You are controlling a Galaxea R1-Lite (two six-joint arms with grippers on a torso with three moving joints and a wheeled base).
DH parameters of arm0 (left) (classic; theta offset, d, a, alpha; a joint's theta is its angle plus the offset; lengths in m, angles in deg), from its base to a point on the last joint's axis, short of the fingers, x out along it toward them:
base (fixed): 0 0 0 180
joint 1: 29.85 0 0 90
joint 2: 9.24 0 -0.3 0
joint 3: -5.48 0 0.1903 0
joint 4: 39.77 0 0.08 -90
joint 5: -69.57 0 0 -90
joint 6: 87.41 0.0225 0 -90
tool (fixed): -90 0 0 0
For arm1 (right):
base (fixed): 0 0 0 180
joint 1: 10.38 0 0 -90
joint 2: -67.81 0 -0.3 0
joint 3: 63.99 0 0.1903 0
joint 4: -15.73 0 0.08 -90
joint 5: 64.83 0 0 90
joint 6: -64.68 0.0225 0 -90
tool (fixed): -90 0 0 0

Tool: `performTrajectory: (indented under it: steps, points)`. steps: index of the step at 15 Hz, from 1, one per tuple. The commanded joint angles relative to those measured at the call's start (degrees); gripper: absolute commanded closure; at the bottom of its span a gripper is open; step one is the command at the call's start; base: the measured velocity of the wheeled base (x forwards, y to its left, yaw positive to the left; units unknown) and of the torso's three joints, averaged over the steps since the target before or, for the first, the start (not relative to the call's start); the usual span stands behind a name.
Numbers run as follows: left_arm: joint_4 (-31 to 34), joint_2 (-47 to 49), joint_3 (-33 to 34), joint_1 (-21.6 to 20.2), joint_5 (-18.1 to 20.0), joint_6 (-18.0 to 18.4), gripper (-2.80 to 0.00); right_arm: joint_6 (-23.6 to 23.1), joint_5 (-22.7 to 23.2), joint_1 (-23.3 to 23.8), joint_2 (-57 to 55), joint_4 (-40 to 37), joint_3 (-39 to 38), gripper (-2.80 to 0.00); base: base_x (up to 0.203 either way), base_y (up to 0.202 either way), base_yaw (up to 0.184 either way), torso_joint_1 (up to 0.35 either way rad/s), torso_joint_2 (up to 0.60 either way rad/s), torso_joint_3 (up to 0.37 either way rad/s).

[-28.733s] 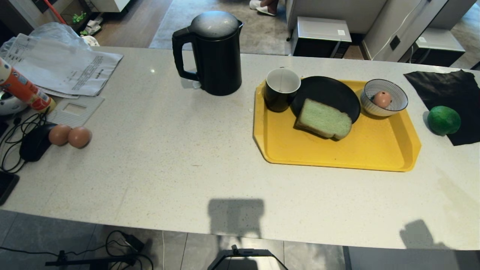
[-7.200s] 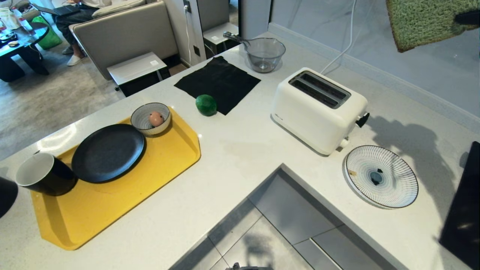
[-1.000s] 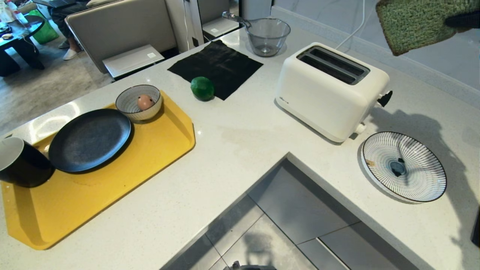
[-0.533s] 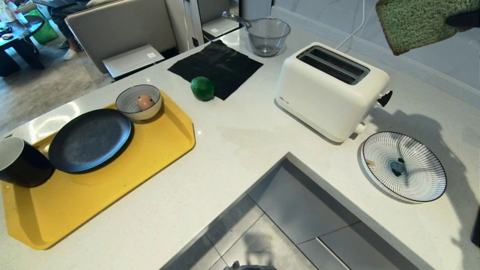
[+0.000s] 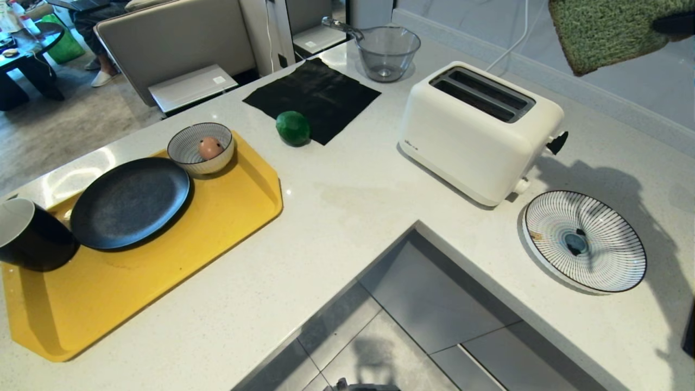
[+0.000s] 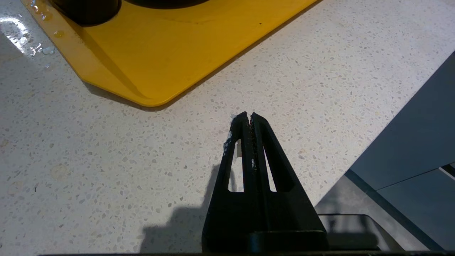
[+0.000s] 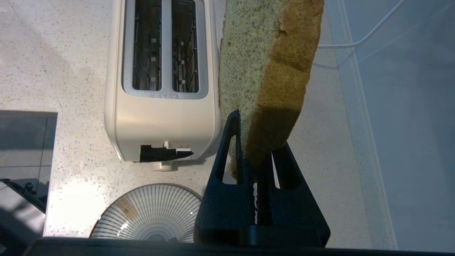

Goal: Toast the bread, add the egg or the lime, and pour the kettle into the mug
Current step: Put the bread slices in the toaster

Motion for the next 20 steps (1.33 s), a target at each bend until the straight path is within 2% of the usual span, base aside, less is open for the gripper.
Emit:
performTrajectory:
  steps: [1,11,15,17,20]
  points:
    - [0.0,0.0,1.0,0.0,0.0,0.0,0.0,-0.2,0.2,0.0,0.1,-0.1,-0.1,0.0,0.0,0.0,0.0,0.0,0.0,0.0]
    - [0.1,0.0,1.0,-0.1,0.0,-0.1,0.0,-0.9,1.1,-0.5,0.3,0.2,0.1,0.0,0.0,0.0,0.0,0.001,0.0,-0.053]
    - [0.1,0.0,1.0,0.0,0.0,-0.1,0.0,-3.1,1.0,-6.3,-0.6,0.6,0.0,0.0,0.0,0.0,0.0,0.0,0.0,0.0]
    - [0.1,0.0,1.0,0.0,0.0,-0.1,0.0,-3.1,-0.5,-9.0,-2.2,0.9,0.0,0.0,0.0,0.0,0.0,0.0,0.0,0.0]
    - [0.1,0.0,1.0,0.0,0.0,-0.1,0.0,-3.0,-2.2,-9.7,-4.8,5.0,0.0,0.0,0.0,0.0,0.0,0.0,0.0,0.0]
